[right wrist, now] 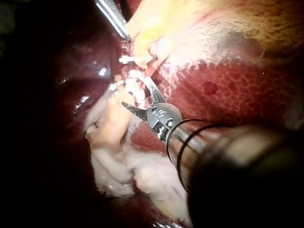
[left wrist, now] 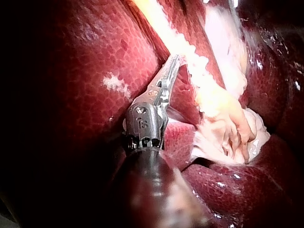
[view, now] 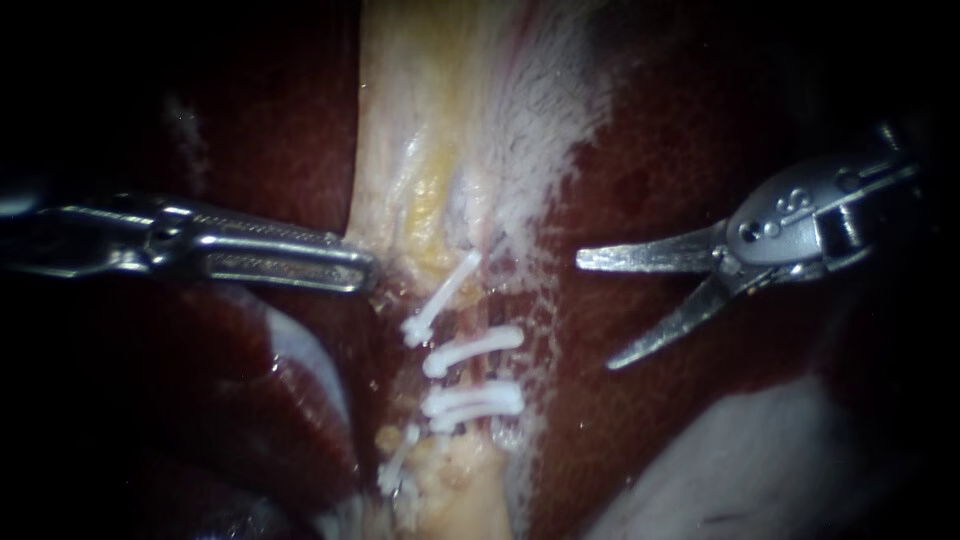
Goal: Go to the cutting position right tube
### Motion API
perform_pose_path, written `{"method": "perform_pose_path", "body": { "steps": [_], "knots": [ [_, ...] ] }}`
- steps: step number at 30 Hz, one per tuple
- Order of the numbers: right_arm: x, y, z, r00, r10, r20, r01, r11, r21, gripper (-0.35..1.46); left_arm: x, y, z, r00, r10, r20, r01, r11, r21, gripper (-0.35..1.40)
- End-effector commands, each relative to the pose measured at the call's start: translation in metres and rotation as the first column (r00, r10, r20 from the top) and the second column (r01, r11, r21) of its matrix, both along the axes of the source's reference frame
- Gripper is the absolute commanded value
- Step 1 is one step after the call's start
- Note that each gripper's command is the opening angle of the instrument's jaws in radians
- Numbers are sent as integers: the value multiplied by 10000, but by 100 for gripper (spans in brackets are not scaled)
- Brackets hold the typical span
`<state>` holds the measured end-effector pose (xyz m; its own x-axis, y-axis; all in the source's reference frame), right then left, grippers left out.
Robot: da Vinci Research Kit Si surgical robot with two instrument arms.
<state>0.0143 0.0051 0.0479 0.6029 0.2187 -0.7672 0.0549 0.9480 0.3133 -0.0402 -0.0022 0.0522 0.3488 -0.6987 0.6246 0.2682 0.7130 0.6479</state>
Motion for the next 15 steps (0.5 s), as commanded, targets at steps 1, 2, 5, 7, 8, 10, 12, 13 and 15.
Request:
{"method": "perform_pose_path", "body": {
  "steps": [1,2,5,7,8,10,12,13,15],
  "knots": [
    [1,-2,1,10000,24,-9,-24,9995,308,144,0,0,-1,10000,2,4,-2,10000,-1,-35],
    [1,-3,3,10000,41,3,-41,9983,575,144,0,1,-1,10000,6,8,-6,10000,3,-35],
    [4,-13,12,9999,94,62,-101,9935,1136,144,2,4,-5,10000,19,26,-19,10000,33,-35],
    [5,-19,19,10000,41,63,-50,9894,1452,144,3,9,-9,10000,29,44,-29,10000,69,-35],
    [7,-25,25,10000,19,79,-32,9859,1676,144,4,13,-12,9999,66,81,-67,9999,111,-35],
    [9,-36,35,9999,-7,133,-21,9775,2107,144,8,20,-18,10000,-16,37,15,9999,114,-35],
    [12,-46,43,9998,-63,166,21,9701,2427,142,13,29,-28,10000,-95,-23,96,9997,210,-35],
    [13,-51,47,9997,-177,158,128,9632,2683,140,15,33,-33,9999,-130,-14,130,9998,164,-35],
    [15,-58,52,9989,-448,105,393,9493,3119,135,18,40,-45,9998,-211,70,211,9997,81,-35]
  ]
}}
